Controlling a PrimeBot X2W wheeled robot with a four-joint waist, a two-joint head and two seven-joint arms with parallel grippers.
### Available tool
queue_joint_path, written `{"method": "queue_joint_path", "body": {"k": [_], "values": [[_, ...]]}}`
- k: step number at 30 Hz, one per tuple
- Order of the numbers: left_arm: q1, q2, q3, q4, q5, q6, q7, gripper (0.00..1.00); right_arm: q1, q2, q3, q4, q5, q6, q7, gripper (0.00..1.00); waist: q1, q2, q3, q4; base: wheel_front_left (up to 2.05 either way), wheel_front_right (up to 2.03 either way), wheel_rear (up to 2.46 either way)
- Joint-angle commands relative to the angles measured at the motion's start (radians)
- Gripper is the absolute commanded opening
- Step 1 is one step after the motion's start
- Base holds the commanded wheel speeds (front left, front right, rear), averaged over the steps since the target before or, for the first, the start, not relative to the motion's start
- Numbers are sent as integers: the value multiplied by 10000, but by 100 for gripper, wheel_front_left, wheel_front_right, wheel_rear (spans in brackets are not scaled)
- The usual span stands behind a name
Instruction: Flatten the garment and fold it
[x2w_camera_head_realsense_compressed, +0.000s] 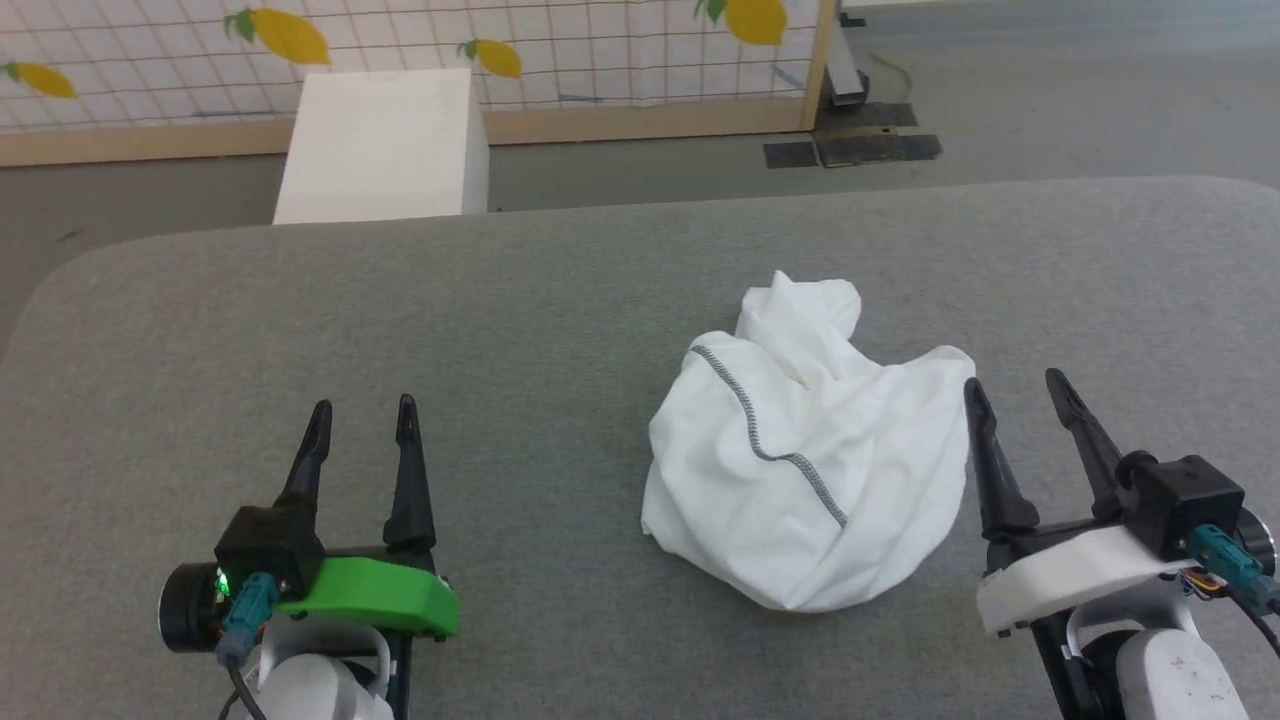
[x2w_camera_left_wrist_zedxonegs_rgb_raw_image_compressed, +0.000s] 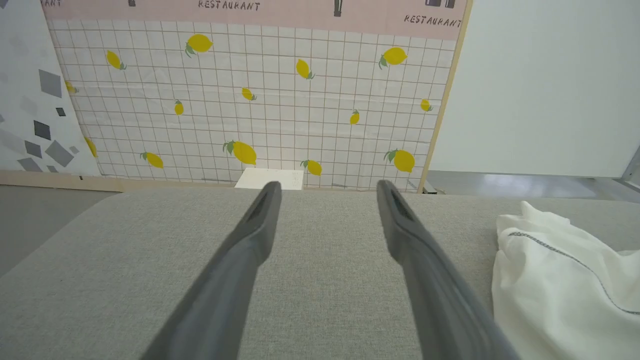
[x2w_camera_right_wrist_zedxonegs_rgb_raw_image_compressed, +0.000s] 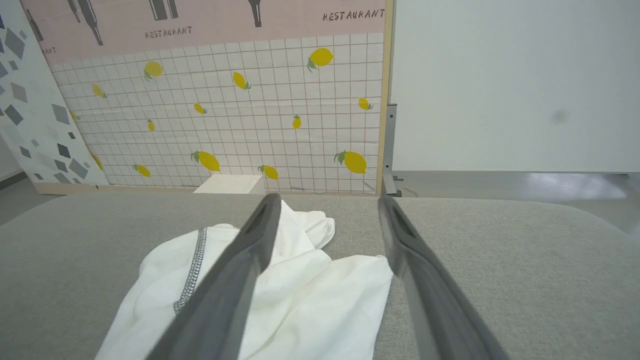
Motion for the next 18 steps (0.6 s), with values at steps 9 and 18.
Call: {"method": "queue_joint_path", "body": {"k": [9,18], "values": [[-129,-462,225,2,544,-433,-37,100,-1689,-474,1353,491,722,-15,2797,100,0,0,375,534,0,0,0],[-844,-825,64,16,738,-672,-37,100,-4592,-1102,2591,3121,2198,-15,6826,100,0,0,1148,1397,0,0,0]]}}
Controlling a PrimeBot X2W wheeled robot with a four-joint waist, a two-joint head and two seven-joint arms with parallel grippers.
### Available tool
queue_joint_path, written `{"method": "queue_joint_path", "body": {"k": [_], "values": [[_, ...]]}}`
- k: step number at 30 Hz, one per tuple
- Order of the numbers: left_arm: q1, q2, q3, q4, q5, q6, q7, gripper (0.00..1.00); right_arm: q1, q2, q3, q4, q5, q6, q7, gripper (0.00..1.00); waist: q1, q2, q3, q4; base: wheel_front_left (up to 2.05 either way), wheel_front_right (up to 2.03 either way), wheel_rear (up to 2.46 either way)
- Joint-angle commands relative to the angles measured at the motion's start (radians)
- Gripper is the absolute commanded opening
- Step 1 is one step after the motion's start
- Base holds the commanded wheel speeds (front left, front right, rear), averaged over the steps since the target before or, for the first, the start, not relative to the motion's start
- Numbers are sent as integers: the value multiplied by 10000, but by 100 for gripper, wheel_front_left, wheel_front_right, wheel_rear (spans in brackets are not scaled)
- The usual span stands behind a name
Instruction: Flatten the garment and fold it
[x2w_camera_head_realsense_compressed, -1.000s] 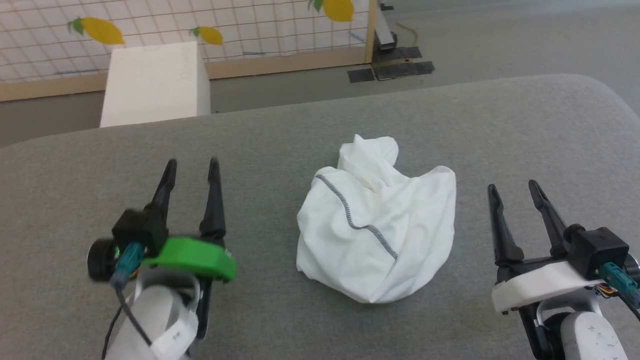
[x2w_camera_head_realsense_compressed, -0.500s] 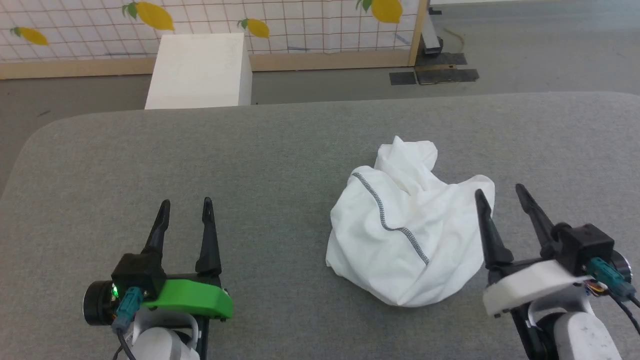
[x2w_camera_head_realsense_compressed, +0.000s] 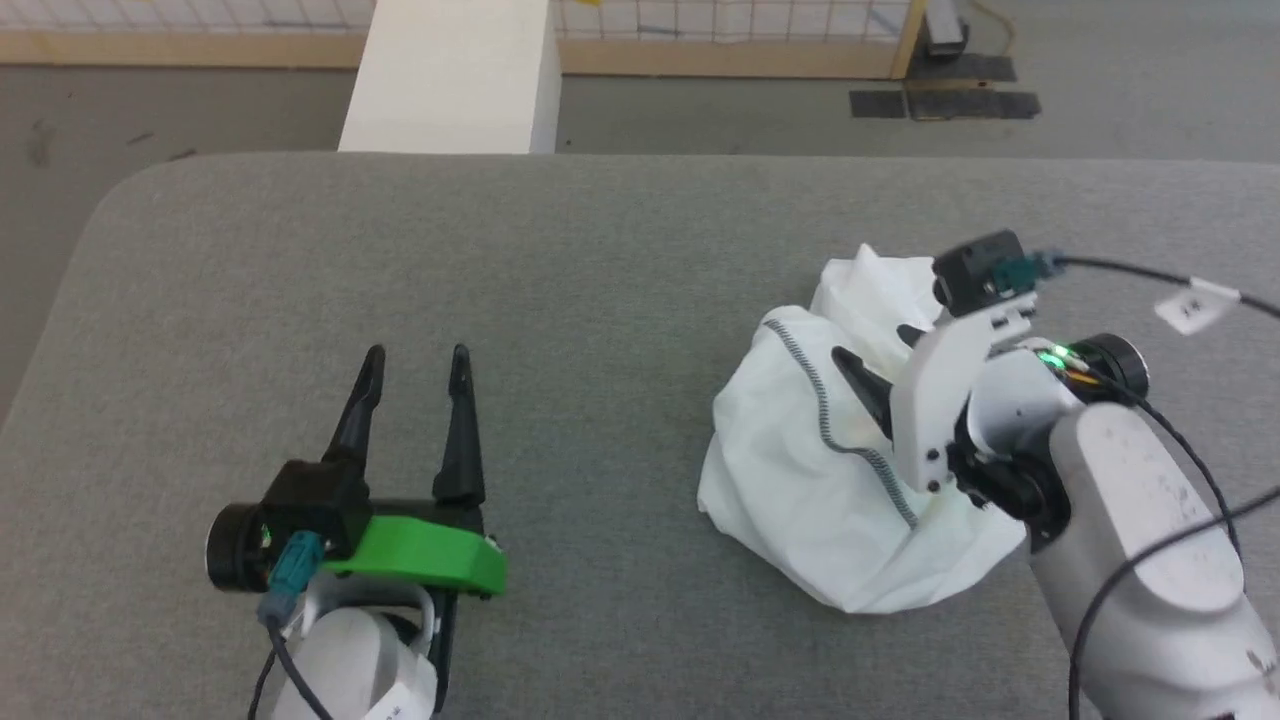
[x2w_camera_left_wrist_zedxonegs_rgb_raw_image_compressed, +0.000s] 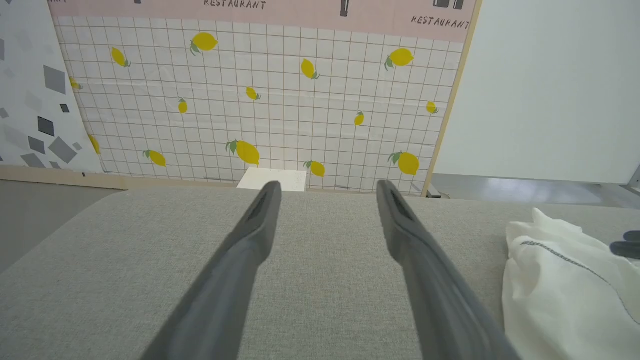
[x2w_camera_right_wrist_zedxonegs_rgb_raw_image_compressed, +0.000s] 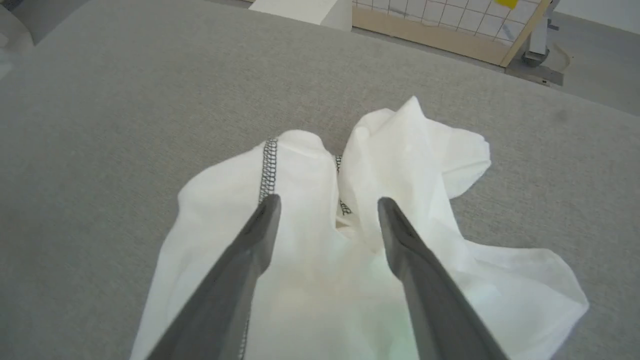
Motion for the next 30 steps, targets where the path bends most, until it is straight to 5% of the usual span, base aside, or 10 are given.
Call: {"method": "queue_joint_path", "body": {"k": [1,7,8,9,11,17,23,26,30], "values": [[-216,-51,-17,15,14,-34,-37,100,-370,-55,201,289,152,-13,250,100,0,0,459,498,0,0,0],[-463,-138,-163,117,-94,-46,-37,100,-1259,-226,745,1604,708,-13,1259,100,0,0,801,969,0,0,0],[-482,-144,-183,148,-122,-55,-37,100,-1347,-195,738,1772,873,-13,1369,76,0,0,821,1027,0,0,0],[-491,-147,-195,168,-134,-60,-37,100,-1400,-153,750,1877,1036,-13,1456,38,0,0,828,1063,0,0,0],[-487,-153,-204,198,-162,-49,-37,100,-1501,-124,891,1977,1342,-13,1581,0,0,0,833,1119,0,0,0],[-367,-157,-171,251,-256,57,-37,100,-1637,-203,1349,1292,2358,-13,1035,0,0,0,621,1028,0,0,0],[-172,-159,4,333,-126,5,-38,100,-1677,-605,940,129,2699,-13,-670,0,0,0,88,775,0,0,0],[-29,-159,106,372,-43,-54,-38,100,-1466,-1003,183,-432,2358,-13,-1460,0,0,0,-207,626,0,0,0],[261,-159,269,403,75,-168,-38,100,-157,-1750,-2863,-892,102,-13,-1883,0,0,0,-616,360,0,0,0]]}}
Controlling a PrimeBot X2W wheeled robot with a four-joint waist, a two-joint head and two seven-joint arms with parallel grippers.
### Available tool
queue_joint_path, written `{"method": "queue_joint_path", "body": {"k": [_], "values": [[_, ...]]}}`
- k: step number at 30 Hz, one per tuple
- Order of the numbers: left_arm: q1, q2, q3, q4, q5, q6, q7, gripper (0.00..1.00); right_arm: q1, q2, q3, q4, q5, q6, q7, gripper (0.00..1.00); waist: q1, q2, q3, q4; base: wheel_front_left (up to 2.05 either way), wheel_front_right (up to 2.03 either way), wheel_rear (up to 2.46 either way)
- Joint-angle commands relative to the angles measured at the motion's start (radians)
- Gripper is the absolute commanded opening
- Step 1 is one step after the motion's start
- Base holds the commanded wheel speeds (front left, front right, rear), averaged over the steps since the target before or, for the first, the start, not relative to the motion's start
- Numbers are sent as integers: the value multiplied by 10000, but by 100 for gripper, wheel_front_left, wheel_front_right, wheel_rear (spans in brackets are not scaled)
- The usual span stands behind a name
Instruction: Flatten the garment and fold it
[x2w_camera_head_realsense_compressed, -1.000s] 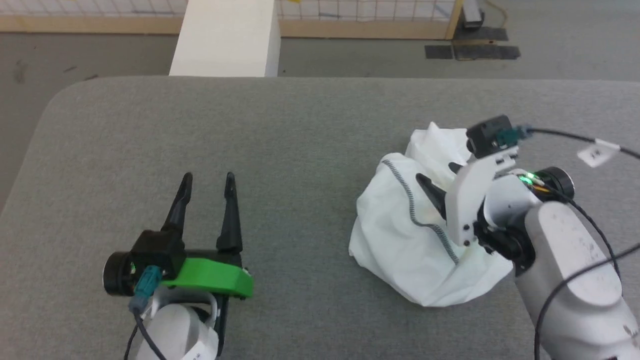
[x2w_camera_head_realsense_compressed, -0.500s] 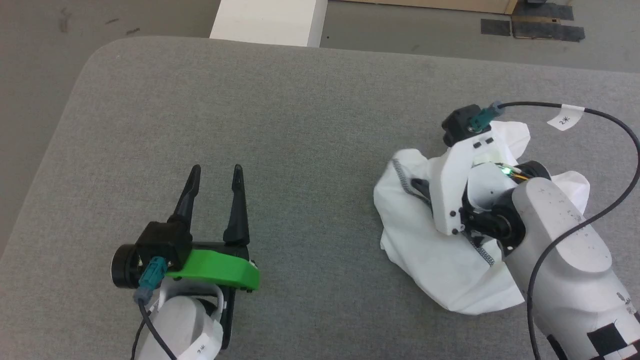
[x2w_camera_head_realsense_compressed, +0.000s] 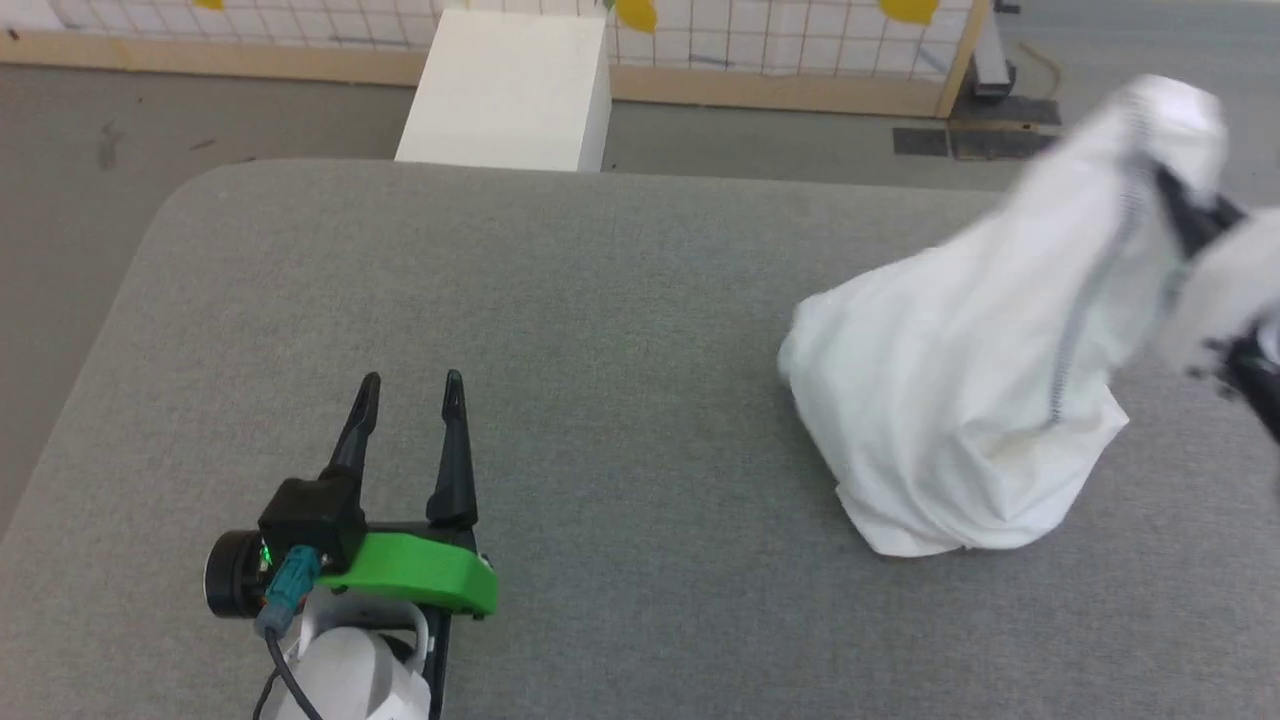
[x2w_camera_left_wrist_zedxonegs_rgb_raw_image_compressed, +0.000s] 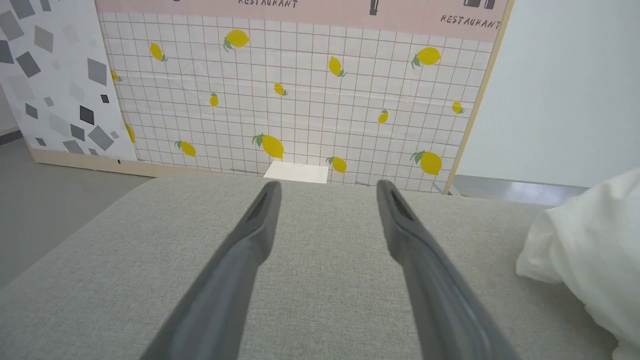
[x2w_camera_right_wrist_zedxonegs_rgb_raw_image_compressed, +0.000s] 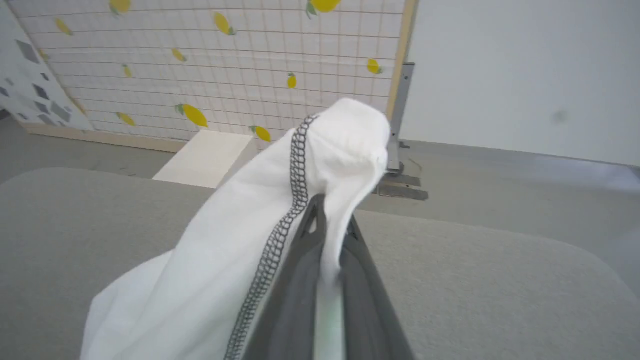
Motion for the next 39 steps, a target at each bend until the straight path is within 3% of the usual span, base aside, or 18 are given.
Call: {"method": "queue_joint_path", "body": {"k": [1,4,9,10,11,12,15,16,21,26,34,35,36,37,39], "values": [[142,-27,38,10,56,-58,-38,100,554,-5,-702,-56,-490,-15,104,0,0,0,-263,-260,0,0,0],[259,-27,98,18,107,-120,-38,100,1661,179,-2475,-169,-1610,-15,649,0,0,0,-366,-373,0,0,0],[325,-27,175,-14,122,-144,-38,100,3488,1003,-4112,-234,-2428,-15,1879,0,0,0,-321,-562,0,0,0],[316,-27,173,-16,119,-147,-38,100,3723,1142,-4301,-256,-2546,-15,2035,19,0,0,-299,-580,0,0,0],[297,-27,170,-23,118,-143,-38,100,3945,1321,-4479,-375,-2660,-15,2075,69,0,0,-258,-603,0,0,0],[277,-27,168,-31,118,-136,-38,100,4031,1482,-4648,-560,-2720,-15,1898,100,0,0,-228,-625,0,0,0],[211,-27,156,-63,119,-131,-38,100,4002,2147,-4925,-1317,-2660,-15,724,100,0,0,-108,-719,0,0,0],[148,-27,138,-54,123,-141,-38,100,3899,2386,-4595,-1743,-2467,-15,65,100,0,0,-44,-749,0,0,0],[-55,-28,64,-73,145,-136,-38,100,3431,2577,-2974,-2573,-1849,-15,-362,100,0,0,124,-737,0,0,0],[-205,-28,-3,-111,141,-105,-38,100,2795,2514,-1342,-2451,-1402,-15,913,100,0,0,339,-663,0,0,0],[-411,-28,-197,-56,24,-43,-38,100,1785,1793,147,-444,-1997,-15,4185,97,0,0,688,-409,0,0,0],[-425,-28,-215,-44,14,-36,-38,100,1717,1771,287,-317,-1974,-15,4462,47,0,0,703,-387,0,0,0],[-443,-28,-248,-29,-3,-31,-38,100,1633,1751,431,-247,-1920,-15,4626,29,0,0,722,-344,0,0,0],[-453,-28,-267,-18,-14,-25,-38,100,1567,1726,567,-247,-1879,-15,4625,0,0,0,731,-320,0,0,0],[-465,-28,-291,16,-31,-12,-38,100,1468,1771,880,-327,-1666,-15,4361,0,0,0,729,-276,0,0,0]]}}
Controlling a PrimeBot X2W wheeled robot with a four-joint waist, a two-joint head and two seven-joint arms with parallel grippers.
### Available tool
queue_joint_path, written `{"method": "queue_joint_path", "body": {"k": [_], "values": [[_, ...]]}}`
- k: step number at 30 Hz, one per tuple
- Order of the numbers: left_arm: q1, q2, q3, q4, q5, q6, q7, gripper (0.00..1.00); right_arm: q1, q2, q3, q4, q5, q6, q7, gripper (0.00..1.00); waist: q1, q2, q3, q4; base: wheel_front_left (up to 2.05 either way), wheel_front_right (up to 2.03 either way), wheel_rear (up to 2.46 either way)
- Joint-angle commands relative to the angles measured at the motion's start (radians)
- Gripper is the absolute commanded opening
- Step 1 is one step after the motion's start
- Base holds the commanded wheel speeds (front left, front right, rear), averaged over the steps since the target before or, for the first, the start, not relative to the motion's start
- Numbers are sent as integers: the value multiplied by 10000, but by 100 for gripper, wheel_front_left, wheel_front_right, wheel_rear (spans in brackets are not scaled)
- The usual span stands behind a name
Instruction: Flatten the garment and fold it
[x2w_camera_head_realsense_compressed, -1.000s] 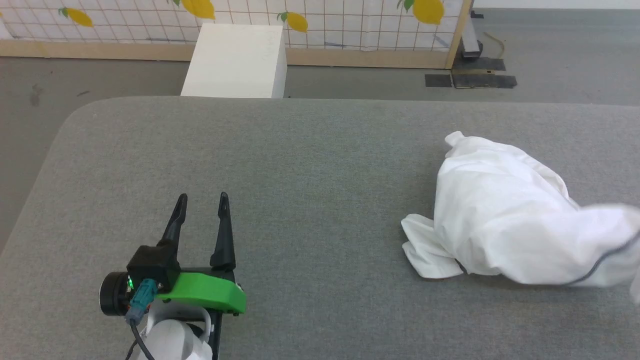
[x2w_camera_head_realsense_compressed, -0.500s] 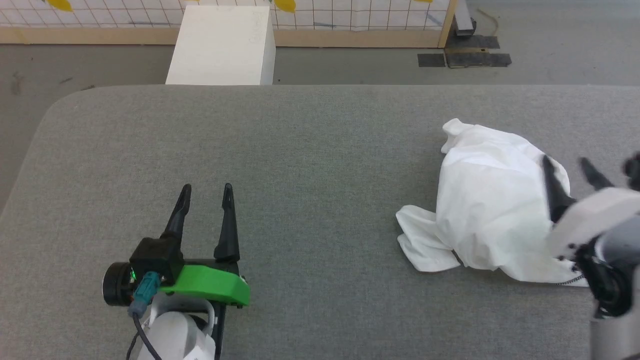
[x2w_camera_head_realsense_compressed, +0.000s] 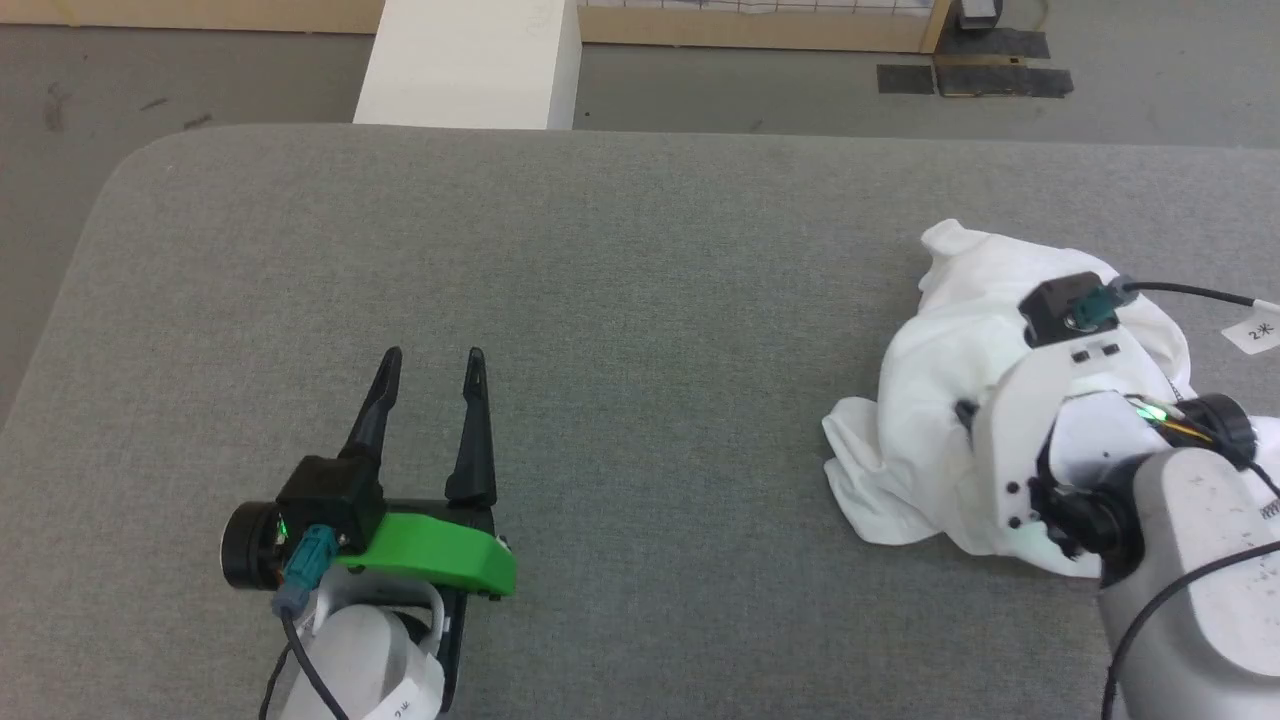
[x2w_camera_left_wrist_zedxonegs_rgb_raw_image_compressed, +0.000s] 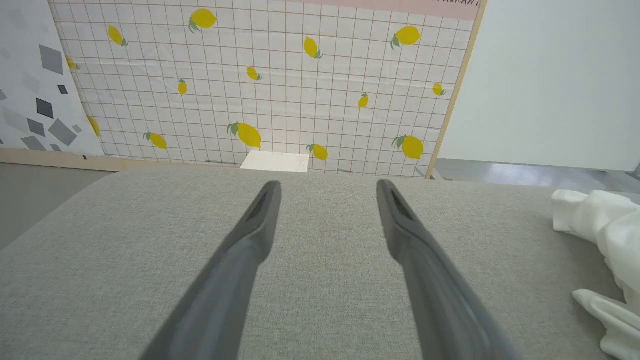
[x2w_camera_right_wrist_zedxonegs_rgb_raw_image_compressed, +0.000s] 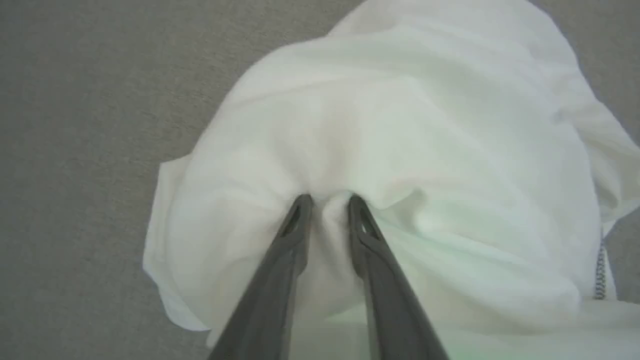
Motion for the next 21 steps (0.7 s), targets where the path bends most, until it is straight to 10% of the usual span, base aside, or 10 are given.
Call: {"method": "queue_joint_path", "body": {"k": [1,15,16,17,21], "values": [[-133,-22,13,50,-80,58,-38,100,-186,114,253,-110,261,-13,-321,0,0,-1,-3,48,0,0,0],[39,-22,169,132,-51,24,-38,100,915,-531,6033,-2296,2837,-13,-788,0,0,-1,-434,8,0,0,0],[54,-22,154,133,-66,16,-38,100,1074,-727,6231,-2419,2920,-13,-739,15,0,-1,-448,-7,0,0,0],[67,-22,145,135,-76,15,-38,100,1197,-851,6272,-2516,2966,-13,-781,100,0,-1,-459,-20,0,0,0],[90,-22,115,136,-91,-2,-38,100,1684,-985,5388,-3152,2865,-13,-1854,100,0,-1,-496,-133,0,0,0]]}}
